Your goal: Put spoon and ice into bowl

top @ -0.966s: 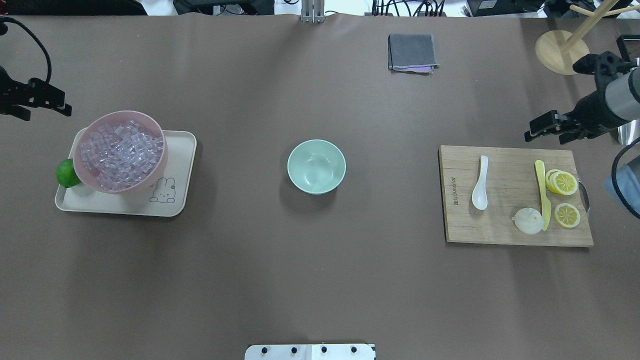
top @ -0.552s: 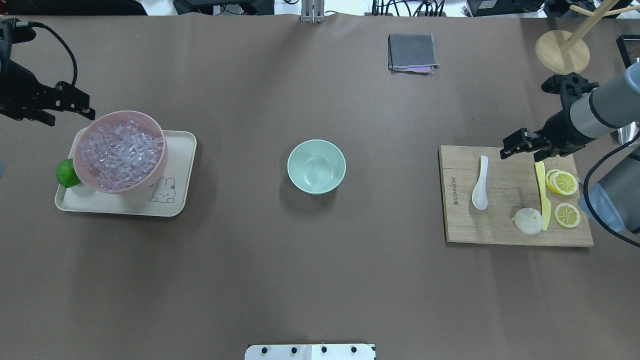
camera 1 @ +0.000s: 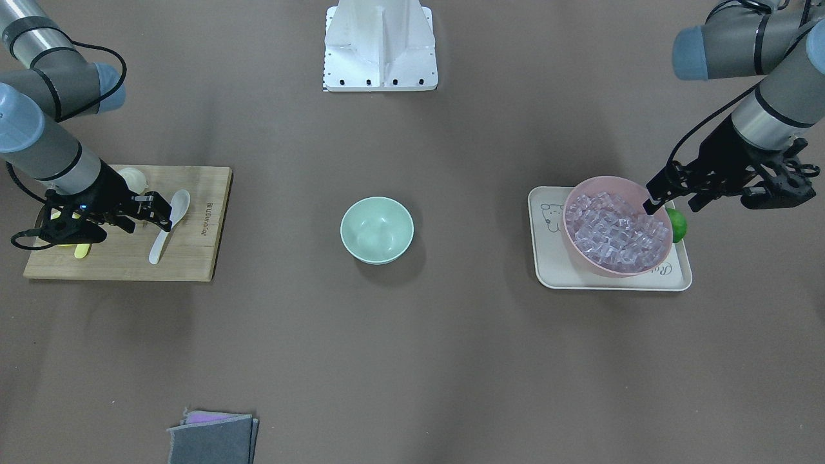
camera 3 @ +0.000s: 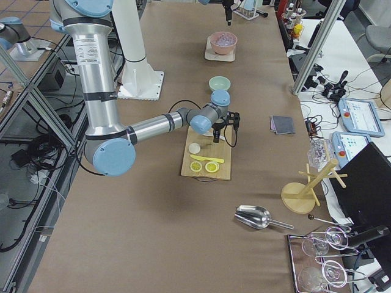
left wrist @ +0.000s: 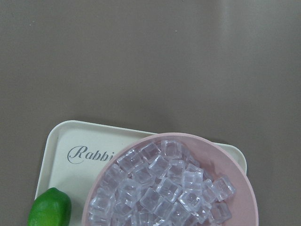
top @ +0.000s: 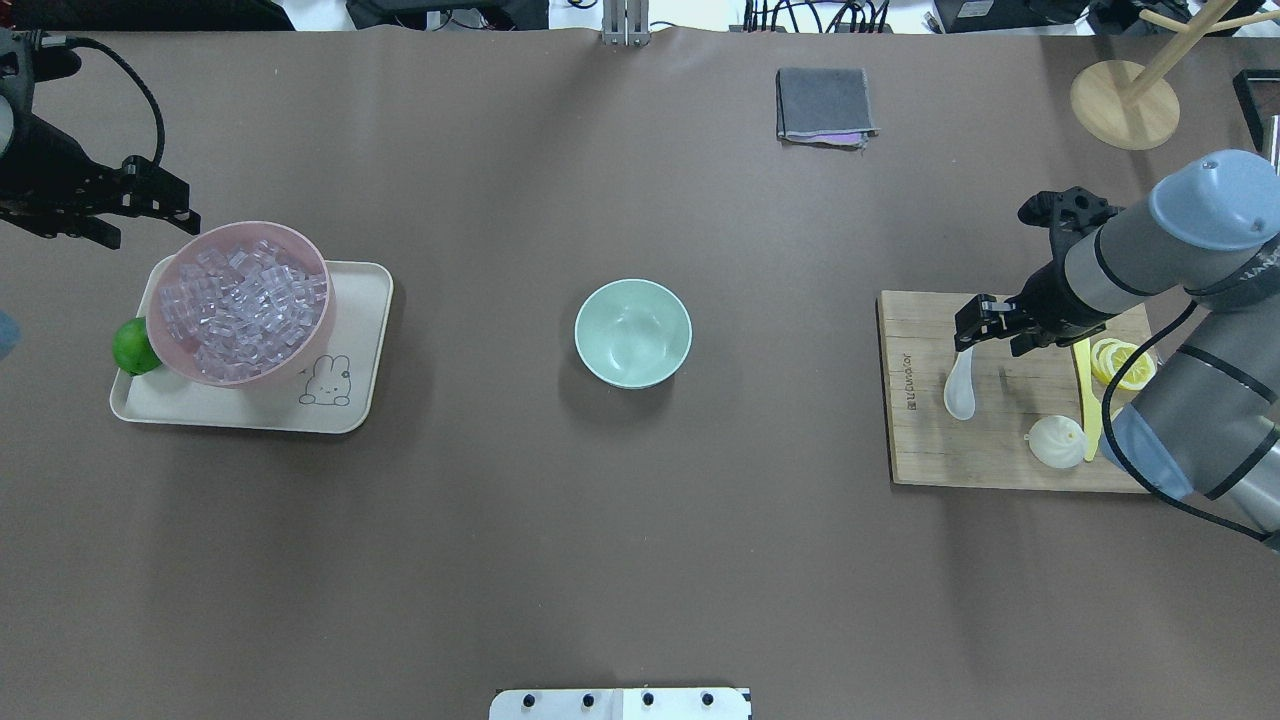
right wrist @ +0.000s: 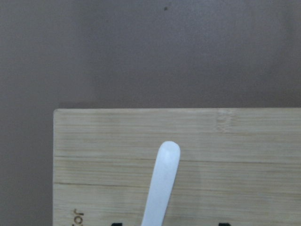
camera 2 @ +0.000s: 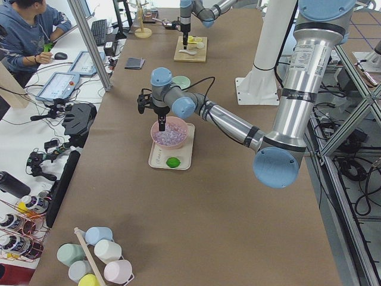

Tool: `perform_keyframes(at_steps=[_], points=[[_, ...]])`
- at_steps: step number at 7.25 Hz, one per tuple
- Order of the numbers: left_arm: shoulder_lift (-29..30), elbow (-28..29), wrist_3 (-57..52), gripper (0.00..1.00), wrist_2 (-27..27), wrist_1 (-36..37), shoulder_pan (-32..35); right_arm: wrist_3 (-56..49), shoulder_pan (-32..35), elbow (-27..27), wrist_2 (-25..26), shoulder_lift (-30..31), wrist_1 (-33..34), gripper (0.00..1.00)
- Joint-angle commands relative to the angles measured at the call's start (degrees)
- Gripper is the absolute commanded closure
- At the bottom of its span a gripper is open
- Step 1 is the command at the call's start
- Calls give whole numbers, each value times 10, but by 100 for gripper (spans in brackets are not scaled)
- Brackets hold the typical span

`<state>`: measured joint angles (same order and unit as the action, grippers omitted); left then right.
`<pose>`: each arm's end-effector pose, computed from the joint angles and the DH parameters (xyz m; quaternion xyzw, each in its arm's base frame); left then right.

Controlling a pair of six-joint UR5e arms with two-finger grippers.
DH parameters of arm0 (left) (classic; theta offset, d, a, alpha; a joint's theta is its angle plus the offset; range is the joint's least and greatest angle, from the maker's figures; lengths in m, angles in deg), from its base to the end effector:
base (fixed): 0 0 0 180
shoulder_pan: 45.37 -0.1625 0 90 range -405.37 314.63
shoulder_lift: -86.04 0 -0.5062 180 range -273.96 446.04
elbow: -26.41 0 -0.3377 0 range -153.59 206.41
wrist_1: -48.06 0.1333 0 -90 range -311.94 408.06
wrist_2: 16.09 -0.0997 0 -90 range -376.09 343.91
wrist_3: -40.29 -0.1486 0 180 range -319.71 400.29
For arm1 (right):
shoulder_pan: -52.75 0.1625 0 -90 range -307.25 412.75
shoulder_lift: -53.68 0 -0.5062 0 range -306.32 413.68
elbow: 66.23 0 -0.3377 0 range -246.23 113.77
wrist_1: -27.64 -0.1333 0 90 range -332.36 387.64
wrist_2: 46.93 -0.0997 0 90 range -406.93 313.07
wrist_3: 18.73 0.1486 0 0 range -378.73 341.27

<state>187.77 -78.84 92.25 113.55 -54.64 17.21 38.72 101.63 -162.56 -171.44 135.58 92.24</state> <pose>0.2208 -0.5092 0.5293 0.0420 0.4493 -0.0756 0.8892 -0.3269 -0.4492 0.6097 0.0008 -0.4285 0.0275 0.9031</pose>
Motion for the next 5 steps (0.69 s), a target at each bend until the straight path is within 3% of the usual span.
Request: perform_keyframes(at_steps=[1, 3, 4, 5], points=[[0, 0, 0, 8, 0, 0, 0, 14, -20, 5, 16, -3, 0, 35], [0, 0, 0, 8, 0, 0, 0, 26, -25, 22, 18, -23, 1, 47], [0, 0, 0, 8, 0, 0, 0, 27, -26, 25, 17, -27, 1, 76], [0, 0, 0, 8, 0, 0, 0, 26, -26, 25, 15, -26, 1, 100]])
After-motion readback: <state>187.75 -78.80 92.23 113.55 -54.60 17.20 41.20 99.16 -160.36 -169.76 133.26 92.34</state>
